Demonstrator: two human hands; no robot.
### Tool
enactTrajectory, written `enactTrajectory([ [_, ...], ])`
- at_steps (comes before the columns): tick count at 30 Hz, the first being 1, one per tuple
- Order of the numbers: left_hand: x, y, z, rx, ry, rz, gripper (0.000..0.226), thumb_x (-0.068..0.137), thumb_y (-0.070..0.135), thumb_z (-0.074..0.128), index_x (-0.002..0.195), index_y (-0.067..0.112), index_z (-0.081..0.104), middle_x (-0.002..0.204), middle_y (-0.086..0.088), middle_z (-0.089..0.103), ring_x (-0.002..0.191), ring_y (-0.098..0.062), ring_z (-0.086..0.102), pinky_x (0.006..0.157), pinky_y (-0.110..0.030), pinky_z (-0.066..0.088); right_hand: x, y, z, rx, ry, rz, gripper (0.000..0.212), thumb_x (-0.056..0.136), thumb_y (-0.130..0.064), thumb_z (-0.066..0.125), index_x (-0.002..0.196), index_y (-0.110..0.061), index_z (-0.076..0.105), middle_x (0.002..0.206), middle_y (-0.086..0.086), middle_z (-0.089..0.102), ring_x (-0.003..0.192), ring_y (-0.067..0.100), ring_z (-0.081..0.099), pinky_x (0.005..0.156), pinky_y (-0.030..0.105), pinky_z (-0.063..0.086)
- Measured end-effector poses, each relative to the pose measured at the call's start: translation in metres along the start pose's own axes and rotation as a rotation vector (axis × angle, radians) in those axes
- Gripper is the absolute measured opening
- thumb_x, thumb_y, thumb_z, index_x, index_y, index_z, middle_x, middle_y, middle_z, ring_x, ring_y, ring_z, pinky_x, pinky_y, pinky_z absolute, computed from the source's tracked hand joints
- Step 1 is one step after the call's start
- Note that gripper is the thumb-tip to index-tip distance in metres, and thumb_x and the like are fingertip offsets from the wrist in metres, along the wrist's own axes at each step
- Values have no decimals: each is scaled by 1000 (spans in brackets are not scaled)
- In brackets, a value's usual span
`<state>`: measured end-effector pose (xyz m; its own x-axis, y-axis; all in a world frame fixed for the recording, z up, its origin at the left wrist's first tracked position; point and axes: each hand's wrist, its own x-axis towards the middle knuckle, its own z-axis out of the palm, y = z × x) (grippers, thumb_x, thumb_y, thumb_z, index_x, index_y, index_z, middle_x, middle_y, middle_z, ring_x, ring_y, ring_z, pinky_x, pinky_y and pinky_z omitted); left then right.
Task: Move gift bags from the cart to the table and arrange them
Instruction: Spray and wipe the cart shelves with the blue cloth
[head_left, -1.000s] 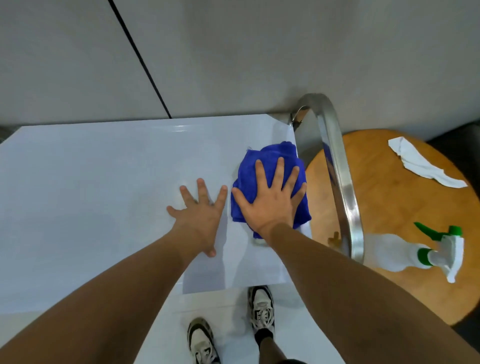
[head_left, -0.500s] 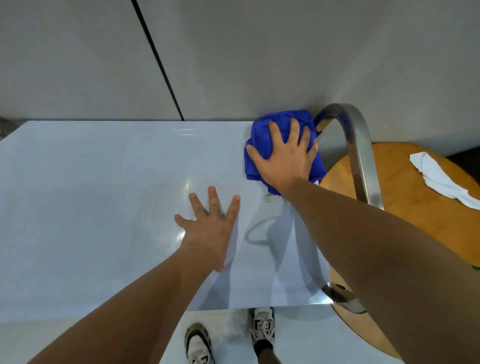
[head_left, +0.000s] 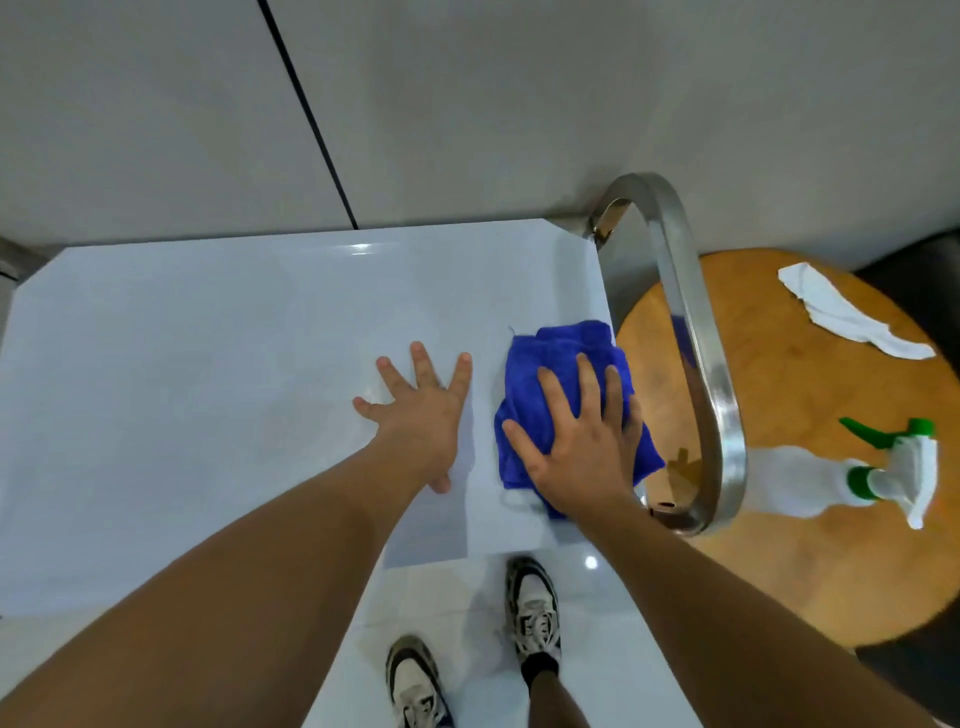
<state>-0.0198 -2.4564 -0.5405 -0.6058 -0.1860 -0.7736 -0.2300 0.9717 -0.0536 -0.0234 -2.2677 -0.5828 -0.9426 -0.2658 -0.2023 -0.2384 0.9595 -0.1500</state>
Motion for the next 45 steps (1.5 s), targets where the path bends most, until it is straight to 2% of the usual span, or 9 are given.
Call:
enactTrajectory([
  [7,1,1,4,-30,27,-6,157,64,31,96,148,34,-36,156,-21,-38,142,-61,-20,105,-82,17,-95,-23,24,16,20,64,71,92,-73,38,152,-35,37,166,9,23,148,41,25,114,63,25],
  [12,4,2,7,-44,36,-14,157,63,26,96,150,35,-34,157,-22,-36,142,-62,-20,102,-84,15,-110,-61,36,3,3,95,69,94,-71,34,154,-35,35,166,9,20,150,42,20,116,63,15],
  [16,6,2,7,-104,82,3,134,79,8,82,154,38,-25,158,-21,-34,142,-60,-21,103,-84,14,-83,-64,38,-21,-6,0,70,95,-67,36,156,-36,28,168,10,15,151,43,14,116,65,17],
  [21,6,-10,6,-22,79,49,128,82,20,80,154,37,-24,162,-19,-26,146,-59,-10,106,-78,26,-67,-61,32,-41,-62,-98,69,97,-69,28,158,-37,21,169,10,9,153,42,7,118,66,16],
  [25,9,-36,-8,-32,117,185,115,81,31,79,160,31,-5,164,-17,2,142,-50,25,102,-58,46,-22,-64,20,-24,-115,-186,67,98,-69,22,158,-40,13,169,7,0,154,40,-2,119,66,9],
  [27,10,-59,-15,-173,234,275,98,84,19,72,161,23,12,154,-14,33,129,-39,48,99,-46,48,19,-74,10,-12,-142,-200,67,99,-69,19,158,-41,4,169,5,-10,153,39,-10,120,65,3],
  [29,11,-85,-16,-297,368,219,90,85,7,67,160,20,20,146,-13,44,128,-34,50,100,-39,47,53,-88,4,-13,-142,-180,69,98,-71,15,159,-40,0,168,5,-15,153,39,-13,120,64,-1],
  [35,20,-148,-12,-205,203,-154,114,78,63,74,157,45,-6,166,-2,-16,151,-42,-12,115,-66,22,109,-105,0,-34,-79,-168,72,97,-73,16,159,-38,5,169,6,-9,153,41,-6,120,63,0],
  [45,35,-159,-13,-268,130,-136,117,77,65,74,155,48,-11,166,-2,-22,150,-47,-17,113,-75,16,183,-131,-3,-62,83,-150,70,94,-73,31,152,-34,32,162,13,23,143,51,22,113,69,19],
])
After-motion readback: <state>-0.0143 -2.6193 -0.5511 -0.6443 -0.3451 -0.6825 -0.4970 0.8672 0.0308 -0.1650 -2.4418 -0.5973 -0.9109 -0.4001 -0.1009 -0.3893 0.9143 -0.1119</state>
